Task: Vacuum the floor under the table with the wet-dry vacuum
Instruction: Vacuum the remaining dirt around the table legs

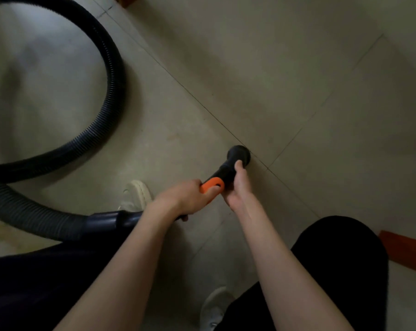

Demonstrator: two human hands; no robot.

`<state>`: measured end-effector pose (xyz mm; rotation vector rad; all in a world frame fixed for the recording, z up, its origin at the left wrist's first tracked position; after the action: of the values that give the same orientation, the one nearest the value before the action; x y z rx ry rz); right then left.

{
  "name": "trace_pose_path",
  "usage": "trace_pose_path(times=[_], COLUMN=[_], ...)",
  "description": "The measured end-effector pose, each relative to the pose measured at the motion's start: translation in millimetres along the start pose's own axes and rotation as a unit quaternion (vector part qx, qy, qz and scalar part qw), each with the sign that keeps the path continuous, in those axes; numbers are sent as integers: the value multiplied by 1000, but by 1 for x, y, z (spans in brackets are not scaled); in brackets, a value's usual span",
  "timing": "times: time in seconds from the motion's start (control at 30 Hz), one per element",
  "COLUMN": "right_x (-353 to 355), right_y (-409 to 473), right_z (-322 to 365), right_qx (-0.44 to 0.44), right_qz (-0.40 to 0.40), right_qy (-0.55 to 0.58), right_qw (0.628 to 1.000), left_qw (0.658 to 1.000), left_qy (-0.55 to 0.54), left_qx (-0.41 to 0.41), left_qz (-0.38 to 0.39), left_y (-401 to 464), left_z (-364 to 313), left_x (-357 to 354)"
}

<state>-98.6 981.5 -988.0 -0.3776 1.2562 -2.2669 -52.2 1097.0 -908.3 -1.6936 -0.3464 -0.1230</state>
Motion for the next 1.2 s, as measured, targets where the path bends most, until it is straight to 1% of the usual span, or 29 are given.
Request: trace_pose_path(times=[0.07, 0.13, 0.23, 0.33, 0.47, 0.57, 0.67, 0.73, 0.8, 0.9, 0.97, 1.0, 1.07, 1.13, 1.2], right_x=[15, 12, -18, -66, -119, -144, -160, -171, -175, -172, -176, -181, -194, -205, -213], right_y=[5, 9, 14, 21, 30, 39, 39, 30, 16, -5, -17, -20, -18, -6, 10], right_z=[9, 22, 48, 69, 84, 88, 84, 69, 44, 1, -18, -21, -14, 4, 27], right_qx=[4, 11, 15, 24, 29, 30, 28, 15, -6, -25, -43, -47, -36, -4, 37], right_qz=[-32, -34, -6, 39, 83, 100, 121, 138, 148, 133, 139, 147, 157, 157, 152], right_qy=[9, -4, -35, -67, -115, -124, -133, -131, -132, -144, -136, -130, -128, -137, -156], right_qw=[999, 999, 999, 997, 989, 987, 983, 982, 980, 980, 980, 979, 979, 978, 975], left_qw=[1000, 999, 998, 992, 986, 983, 981, 978, 976, 969, 964, 964, 971, 976, 976], left_qy=[-1, -13, -17, -21, -63, -86, -127, -162, -187, -197, -199, -199, -184, -156, -145], left_qx=[-20, -29, -33, -13, 10, 20, 37, 63, 93, 147, 167, 168, 152, 126, 101], left_qz=[11, 2, -60, -127, -151, -160, -143, -115, -61, 31, 54, 46, -9, -82, -128], left_y=[4, 9, 17, 25, 32, 33, 31, 26, 18, 2, -6, -7, -3, 3, 10], left_z=[-14, -23, -31, -29, -19, -11, 1, 20, 44, 86, 105, 109, 109, 98, 83], left_x=[-13, -9, 24, 69, 112, 129, 134, 129, 118, 98, 95, 98, 112, 130, 144])
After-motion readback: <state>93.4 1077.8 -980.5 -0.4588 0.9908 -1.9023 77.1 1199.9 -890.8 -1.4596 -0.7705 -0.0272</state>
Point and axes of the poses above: each hand's wrist, its own y-axis towards the middle knuckle, its own x-axis out of the back of the hand, z = x × y, the point moved 10 cm from there along y, towards the middle knuckle, and after that the axes turned 13 degrees about x, right-handed, at the moved point
